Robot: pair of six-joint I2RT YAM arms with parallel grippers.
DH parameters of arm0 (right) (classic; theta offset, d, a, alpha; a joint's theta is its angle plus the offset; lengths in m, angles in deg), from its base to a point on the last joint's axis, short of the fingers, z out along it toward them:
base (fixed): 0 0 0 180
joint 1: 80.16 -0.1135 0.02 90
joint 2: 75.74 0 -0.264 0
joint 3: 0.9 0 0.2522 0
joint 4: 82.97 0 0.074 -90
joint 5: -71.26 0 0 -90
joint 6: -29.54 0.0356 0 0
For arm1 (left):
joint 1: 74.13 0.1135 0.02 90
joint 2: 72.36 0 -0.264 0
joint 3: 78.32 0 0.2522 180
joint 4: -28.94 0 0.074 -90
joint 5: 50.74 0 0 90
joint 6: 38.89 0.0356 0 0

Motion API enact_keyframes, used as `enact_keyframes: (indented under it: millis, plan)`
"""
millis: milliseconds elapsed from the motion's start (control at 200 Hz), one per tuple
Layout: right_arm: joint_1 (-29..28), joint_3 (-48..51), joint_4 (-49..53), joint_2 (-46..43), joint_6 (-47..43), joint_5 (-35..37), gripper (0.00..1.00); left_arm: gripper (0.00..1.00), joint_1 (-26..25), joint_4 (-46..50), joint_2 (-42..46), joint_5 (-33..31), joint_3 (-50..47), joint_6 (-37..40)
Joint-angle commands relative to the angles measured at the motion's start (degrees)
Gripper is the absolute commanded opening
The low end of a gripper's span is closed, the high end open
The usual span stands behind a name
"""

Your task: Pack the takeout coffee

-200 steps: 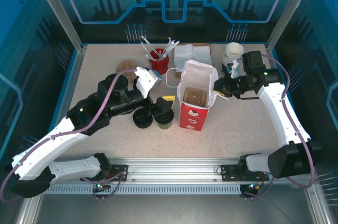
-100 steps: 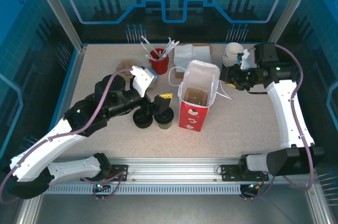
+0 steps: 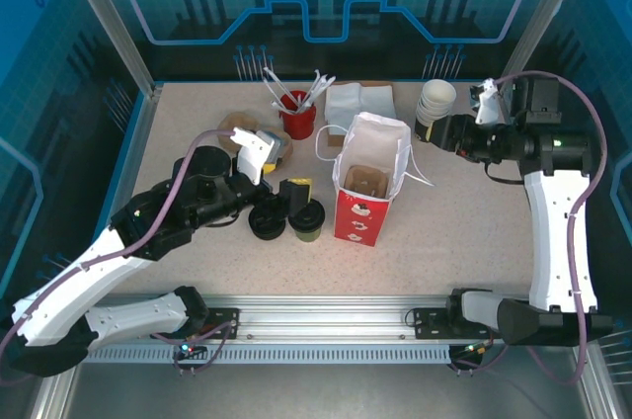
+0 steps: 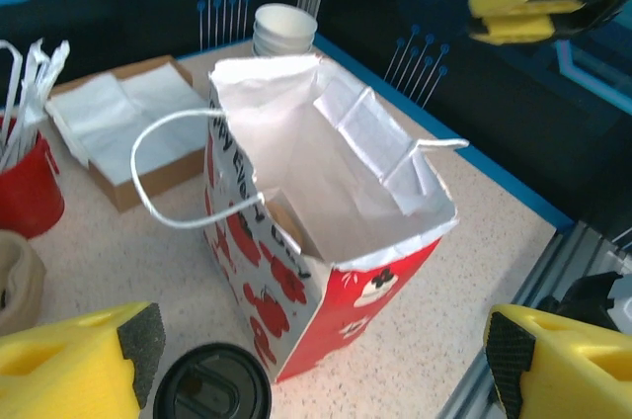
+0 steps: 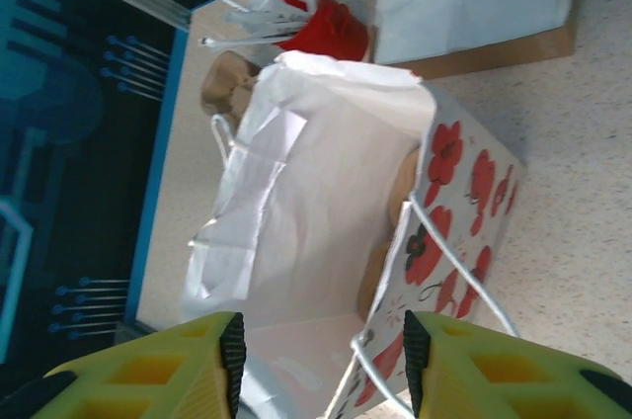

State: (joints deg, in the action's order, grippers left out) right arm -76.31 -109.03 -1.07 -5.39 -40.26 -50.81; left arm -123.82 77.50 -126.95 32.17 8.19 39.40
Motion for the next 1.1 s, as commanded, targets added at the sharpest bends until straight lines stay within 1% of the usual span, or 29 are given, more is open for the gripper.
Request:
enact_keyframes:
  millis: [0, 220, 320, 390, 475, 575, 635, 660, 710, 815, 940, 1090]
  plan:
    - [1.1, 1.7, 0.7, -1.9, -1.1, -7.4, 0.48, 0.87, -0.4, 4.6, 0.1, -1.3, -1.2, -5.7]
    - [1.1, 5.4, 0.9, -5.7, 0.0, -9.8, 0.48, 0.85, -0.5, 7.8, -2.2, -1.1, -3.1, -12.7]
    - [1.1, 6.5, 0.6, -7.2, 0.0, -9.2, 0.48, 0.85, -0.4, 7.7, -2.9, -1.3, -4.9, -15.1]
    - [1.1, 7.4, 0.0, -8.0, -0.4, -9.0, 0.49, 0.83, -0.4, 8.9, -4.2, -3.2, -5.4, -18.5]
    - [1.1, 8.1, -1.6, -8.4, -0.4, -9.4, 0.49, 0.81, -0.8, 10.5, -6.7, -3.3, -5.5, -21.3]
    - [1.1, 8.4, -3.0, -8.4, -0.1, -9.5, 0.49, 0.80, -2.0, 11.6, -9.1, -6.0, -6.1, -25.2]
    - [1.1, 9.0, -4.1, -8.7, 0.3, -9.3, 0.49, 0.80, -2.3, 12.3, -10.7, -6.4, -6.5, -27.1]
    - [1.1, 9.0, -4.5, -8.8, 0.3, -9.1, 0.49, 0.80, -2.9, 12.5, -11.1, -7.9, -6.6, -27.5]
    - [1.1, 9.3, -5.1, -9.1, 0.4, -8.4, 0.49, 0.82, -4.8, 13.6, -12.4, -12.7, -6.8, -28.6]
    - [1.1, 10.4, -5.6, -9.9, 0.5, -6.7, 0.49, 0.88, -6.5, 14.1, -15.3, -16.4, -7.5, -30.0]
    - [1.1, 12.6, -6.0, -10.7, 0.1, -5.9, 0.49, 0.93, -7.0, 13.1, -18.7, -17.4, -8.7, -31.9]
    - [1.1, 14.2, -5.2, -10.8, -0.9, -5.4, 0.49, 0.96, -7.3, 13.2, -21.9, -19.1, -8.6, -33.4]
